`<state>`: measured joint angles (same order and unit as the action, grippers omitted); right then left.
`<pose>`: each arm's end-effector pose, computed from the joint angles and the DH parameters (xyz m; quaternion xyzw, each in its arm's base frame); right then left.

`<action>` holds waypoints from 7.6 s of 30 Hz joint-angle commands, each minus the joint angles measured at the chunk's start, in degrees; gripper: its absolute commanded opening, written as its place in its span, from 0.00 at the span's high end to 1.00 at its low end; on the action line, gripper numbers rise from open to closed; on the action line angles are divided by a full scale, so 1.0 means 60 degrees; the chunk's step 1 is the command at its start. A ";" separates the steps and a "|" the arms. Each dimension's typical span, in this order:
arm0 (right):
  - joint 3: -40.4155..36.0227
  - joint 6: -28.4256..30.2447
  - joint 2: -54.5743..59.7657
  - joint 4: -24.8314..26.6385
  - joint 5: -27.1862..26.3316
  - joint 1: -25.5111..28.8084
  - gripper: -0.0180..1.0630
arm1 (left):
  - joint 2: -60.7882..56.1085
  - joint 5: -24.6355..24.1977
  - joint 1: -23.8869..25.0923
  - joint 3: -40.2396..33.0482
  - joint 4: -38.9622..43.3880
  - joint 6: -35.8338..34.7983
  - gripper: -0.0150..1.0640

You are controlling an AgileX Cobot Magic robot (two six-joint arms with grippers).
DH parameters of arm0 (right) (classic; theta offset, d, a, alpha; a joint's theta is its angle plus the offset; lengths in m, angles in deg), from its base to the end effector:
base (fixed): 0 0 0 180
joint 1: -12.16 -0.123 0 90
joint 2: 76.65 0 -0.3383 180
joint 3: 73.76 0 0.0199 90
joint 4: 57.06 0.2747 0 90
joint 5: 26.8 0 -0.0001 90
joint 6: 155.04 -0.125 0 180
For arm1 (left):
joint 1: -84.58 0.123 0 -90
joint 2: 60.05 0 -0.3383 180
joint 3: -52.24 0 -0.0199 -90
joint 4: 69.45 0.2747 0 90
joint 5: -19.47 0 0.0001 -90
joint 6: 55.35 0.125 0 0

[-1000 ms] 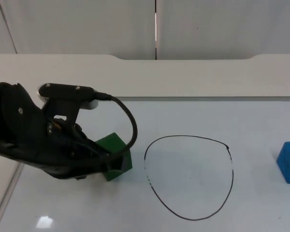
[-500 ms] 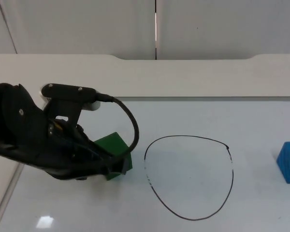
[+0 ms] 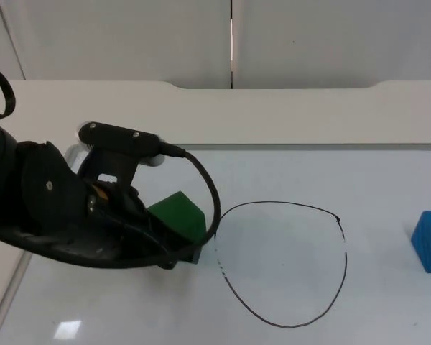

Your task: Push the two cubes into the marked area.

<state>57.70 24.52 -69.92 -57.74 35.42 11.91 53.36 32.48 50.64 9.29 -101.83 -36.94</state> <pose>-0.0107 -0.0014 0.2777 0.0018 0.8548 -0.0028 0.5189 0.2849 -0.1736 0.0877 0.1530 0.9406 -0.0664 0.2957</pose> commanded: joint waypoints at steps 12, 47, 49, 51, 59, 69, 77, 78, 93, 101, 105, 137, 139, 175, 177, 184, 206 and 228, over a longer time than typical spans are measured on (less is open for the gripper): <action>-0.0066 -0.0036 -0.0028 -0.0030 -0.0078 0.0063 0.01 | 0.0011 0.0683 -0.0015 0.0051 0.0926 -0.0156 0.99; -0.0066 -0.0036 -0.0028 -0.0030 -0.0078 0.0063 0.01 | 0.0583 0.1646 -0.0012 0.0288 0.1728 -0.0314 0.99; -0.0066 -0.0036 -0.0028 -0.0030 -0.0078 0.0063 0.01 | 0.0898 0.1543 -0.0012 0.0505 0.2236 -0.0616 0.99; -0.0066 -0.0036 -0.0028 -0.0030 -0.0078 0.0063 0.01 | 0.0990 0.1714 -0.0079 0.0519 0.2395 -0.0864 0.99; -0.0066 -0.0036 -0.0028 -0.0030 -0.0078 0.0063 0.01 | 0.1033 0.2514 -0.0241 0.0519 0.2944 -0.1032 0.99; -0.0066 -0.0036 -0.0028 -0.0030 -0.0078 0.0063 0.01 | 0.1236 0.3112 -0.0241 0.0519 0.3417 -0.0687 0.99; -0.0066 -0.0036 -0.0028 -0.0030 -0.0078 0.0063 0.01 | 0.1433 0.3760 -0.0241 0.0519 0.4600 -0.0721 0.99; -0.0066 -0.0036 -0.0028 -0.0030 -0.0078 0.0063 0.01 | 0.1433 0.3760 -0.0241 0.0519 0.4600 -0.0721 0.99; -0.0066 -0.0036 -0.0028 -0.0030 -0.0078 0.0063 0.01 | 0.1802 0.4245 -0.0278 0.0643 0.6975 -0.1979 0.99; -0.0066 -0.0036 -0.0028 -0.0006 -0.0078 0.0063 0.01 | 0.1841 0.4455 -0.0286 0.0643 0.6711 -0.1959 0.99; -0.0066 -0.0036 -0.0028 -0.0006 -0.0078 0.0063 0.01 | 0.1841 0.4389 -0.0224 0.0643 0.5030 -0.0787 0.99; -0.0066 -0.0036 -0.0028 -0.0006 -0.0078 0.0063 0.01 | 0.1841 0.4806 -0.0243 0.0643 0.8772 -0.3069 0.99; -0.0066 -0.0036 -0.0028 -0.0006 -0.0078 0.0063 0.01 | 0.1841 0.4875 -0.0243 0.0643 0.8813 -0.3069 0.99; -0.0066 -0.0036 -0.0028 -0.0026 -0.0078 0.0063 0.01 | -1.0438 -0.5985 -0.0243 0.0606 0.6642 -0.3722 0.99; -0.0066 -0.0036 -0.0028 -0.0026 -0.0078 0.0063 0.01 | -1.0885 -0.6338 -0.0243 0.0586 0.6642 -0.3981 0.99; -0.0066 -0.0036 -0.0028 -0.0026 -0.0078 0.0063 0.01 | -1.3466 -0.9125 -0.0243 0.0586 0.6514 -0.4384 0.99; -0.0066 -0.0036 -0.0028 -0.0026 -0.0078 0.0063 0.01 | -1.7810 -1.2327 -0.0243 -0.0622 0.5397 -0.2606 0.99; -0.0066 -0.0036 -0.0028 -0.0026 -0.0078 0.0063 0.01 | -1.7810 -1.2444 -0.0226 -0.1187 0.5560 -0.2911 0.99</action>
<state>57.70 24.52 -69.92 -57.74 35.42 11.91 -53.26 -42.24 49.45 2.41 -68.79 -53.83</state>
